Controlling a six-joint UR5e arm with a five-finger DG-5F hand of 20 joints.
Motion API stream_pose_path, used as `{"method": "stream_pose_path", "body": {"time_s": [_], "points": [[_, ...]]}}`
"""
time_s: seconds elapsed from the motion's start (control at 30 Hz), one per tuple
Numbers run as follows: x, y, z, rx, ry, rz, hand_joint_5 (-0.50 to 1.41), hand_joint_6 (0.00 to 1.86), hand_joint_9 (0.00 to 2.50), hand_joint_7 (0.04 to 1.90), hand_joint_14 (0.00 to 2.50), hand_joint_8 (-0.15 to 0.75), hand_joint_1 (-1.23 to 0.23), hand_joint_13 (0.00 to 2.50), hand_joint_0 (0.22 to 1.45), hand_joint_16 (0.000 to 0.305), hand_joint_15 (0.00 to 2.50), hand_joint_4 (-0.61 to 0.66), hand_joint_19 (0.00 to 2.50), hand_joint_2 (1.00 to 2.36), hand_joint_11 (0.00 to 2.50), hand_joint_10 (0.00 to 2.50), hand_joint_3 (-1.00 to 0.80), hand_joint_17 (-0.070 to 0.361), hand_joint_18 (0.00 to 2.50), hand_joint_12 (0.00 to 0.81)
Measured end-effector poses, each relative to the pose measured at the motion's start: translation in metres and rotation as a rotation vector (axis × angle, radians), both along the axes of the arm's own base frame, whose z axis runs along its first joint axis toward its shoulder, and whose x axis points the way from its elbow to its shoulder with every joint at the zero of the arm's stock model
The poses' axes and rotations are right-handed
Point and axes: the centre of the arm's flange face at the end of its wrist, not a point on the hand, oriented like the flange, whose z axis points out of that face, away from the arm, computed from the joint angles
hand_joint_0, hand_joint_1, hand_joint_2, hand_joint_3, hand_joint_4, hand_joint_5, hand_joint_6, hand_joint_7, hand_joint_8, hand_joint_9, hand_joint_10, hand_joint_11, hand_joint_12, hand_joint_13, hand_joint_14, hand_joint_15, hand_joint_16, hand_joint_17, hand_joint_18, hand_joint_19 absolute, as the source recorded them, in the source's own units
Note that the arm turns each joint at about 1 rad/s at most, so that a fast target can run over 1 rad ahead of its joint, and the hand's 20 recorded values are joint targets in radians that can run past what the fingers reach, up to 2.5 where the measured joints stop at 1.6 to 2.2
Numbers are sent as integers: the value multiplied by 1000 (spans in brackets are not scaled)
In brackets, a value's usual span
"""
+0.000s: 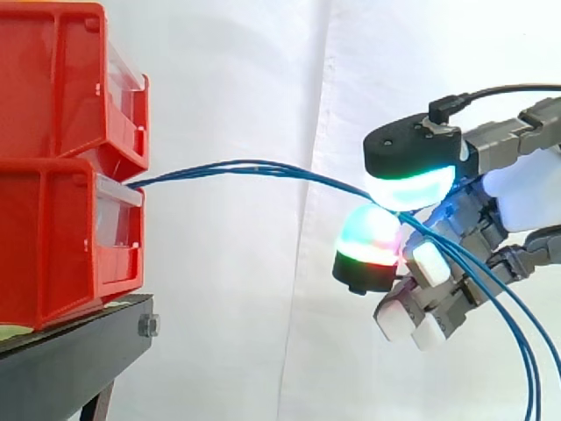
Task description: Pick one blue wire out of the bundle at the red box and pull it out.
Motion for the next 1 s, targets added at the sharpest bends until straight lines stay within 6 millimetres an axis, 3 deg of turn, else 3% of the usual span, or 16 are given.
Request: {"method": "stream_pose_path", "body": {"time_s": [0.27, 0.4, 0.47, 0.6, 0.73, 0.87, 1.0], "points": [[-1, 0, 4, -4, -5, 0, -120, 704, 1007, 944, 21, 239, -778, 691, 620, 59, 450, 234, 585, 1014, 625, 26, -252, 133, 448, 355], [-1, 0, 4, -5, -5, 0, -122, 731, 1011, 907, 20, 238, -752, 689, 586, 58, 455, 243, 585, 1014, 630, 24, -294, 131, 447, 353], [-1, 0, 4, -5, -4, 1, -97, 682, 1033, 999, 20, 235, -694, 693, 575, 58, 450, 228, 592, 1013, 607, 23, -315, 131, 444, 352], [-1, 0, 4, -5, -4, 1, -64, 603, 1069, 1132, 18, 256, -605, 720, 588, 64, 443, 262, 582, 1012, 570, 22, -215, 145, 468, 378], [-1, 0, 4, -4, -4, 1, -56, 543, 1073, 1235, 18, 264, -606, 729, 610, 67, 432, 280, 573, 1010, 556, 21, -148, 151, 487, 393], [-1, 0, 4, -4, -5, 1, -73, 565, 1073, 1156, 19, 276, -705, 736, 628, 68, 436, 274, 561, 1006, 571, 21, -68, 154, 504, 401], [-1, 0, 4, -4, -5, 1, -108, 666, 1055, 974, 20, 265, -744, 728, 641, 66, 441, 279, 559, 1009, 628, 24, -107, 148, 500, 387]]}}
